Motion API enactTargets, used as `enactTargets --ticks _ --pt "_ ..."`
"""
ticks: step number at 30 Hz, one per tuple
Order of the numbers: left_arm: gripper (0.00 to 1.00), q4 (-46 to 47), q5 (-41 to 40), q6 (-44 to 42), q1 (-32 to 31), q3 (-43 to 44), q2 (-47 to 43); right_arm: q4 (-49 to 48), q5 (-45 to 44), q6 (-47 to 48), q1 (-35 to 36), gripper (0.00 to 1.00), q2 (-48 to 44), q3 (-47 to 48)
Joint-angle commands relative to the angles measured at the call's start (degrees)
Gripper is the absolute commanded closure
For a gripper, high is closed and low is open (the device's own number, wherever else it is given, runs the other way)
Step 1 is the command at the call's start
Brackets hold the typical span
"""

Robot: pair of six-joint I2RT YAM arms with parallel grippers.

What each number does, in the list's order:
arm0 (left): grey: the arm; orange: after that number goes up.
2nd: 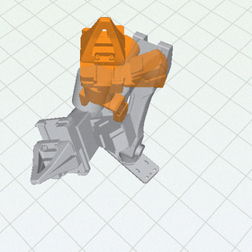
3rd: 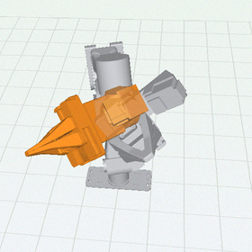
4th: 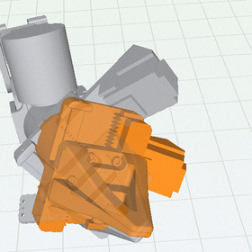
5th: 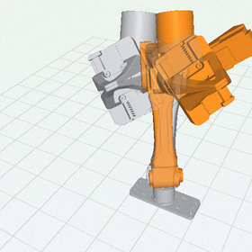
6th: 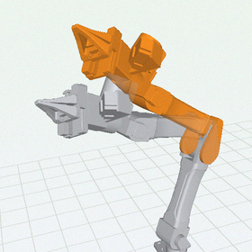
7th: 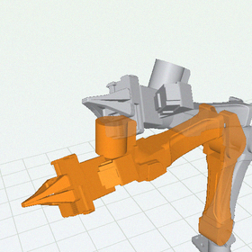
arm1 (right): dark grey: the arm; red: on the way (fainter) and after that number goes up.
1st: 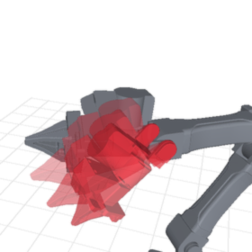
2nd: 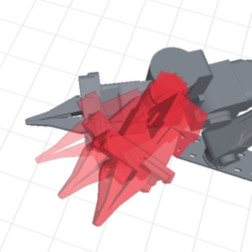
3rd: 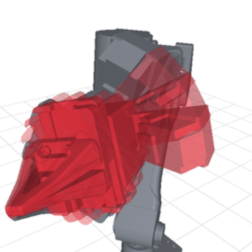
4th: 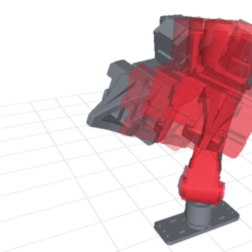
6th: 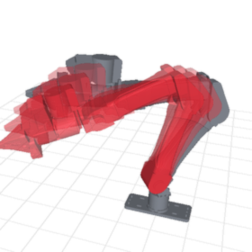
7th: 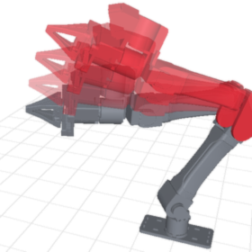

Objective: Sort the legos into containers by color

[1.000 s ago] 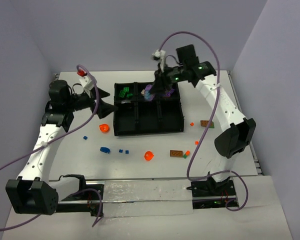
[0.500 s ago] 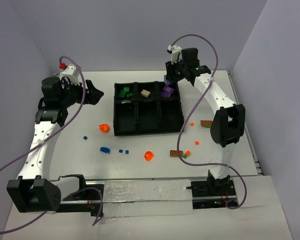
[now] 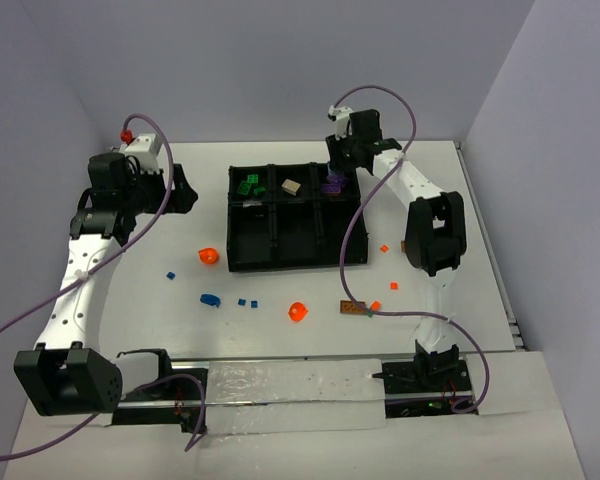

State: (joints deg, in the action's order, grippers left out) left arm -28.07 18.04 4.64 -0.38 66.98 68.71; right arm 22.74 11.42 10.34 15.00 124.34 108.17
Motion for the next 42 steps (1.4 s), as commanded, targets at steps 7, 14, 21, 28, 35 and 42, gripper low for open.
enactTargets --ticks 7,14,21,28,35,42 --pt "0.01 0.44 -0.07 -2.43 0.21 0.81 0.79 -0.23 1.04 1.23 0.11 0.30 -3.31 1.37" --pt "0.01 3.90 3.03 -2.12 0.21 1.49 2.63 7.35 15.98 9.53 -0.59 0.30 -20.67 -7.13" --pt "0.01 6.87 7.79 -2.45 0.21 0.36 2.14 28.05 27.18 28.78 1.14 0.32 -38.66 -23.00" --pt "0.01 7.29 7.81 -1.70 0.21 -0.89 1.69 27.11 12.99 32.65 16.65 0.32 -56.14 -48.78" --pt "0.01 6.10 8.86 -1.92 0.21 -0.36 2.04 23.05 4.50 28.77 22.96 0.28 -55.52 -56.07" --pt "0.01 4.75 7.82 -2.29 0.21 -0.71 0.66 21.89 -0.31 27.12 28.60 0.16 -47.98 -54.58"
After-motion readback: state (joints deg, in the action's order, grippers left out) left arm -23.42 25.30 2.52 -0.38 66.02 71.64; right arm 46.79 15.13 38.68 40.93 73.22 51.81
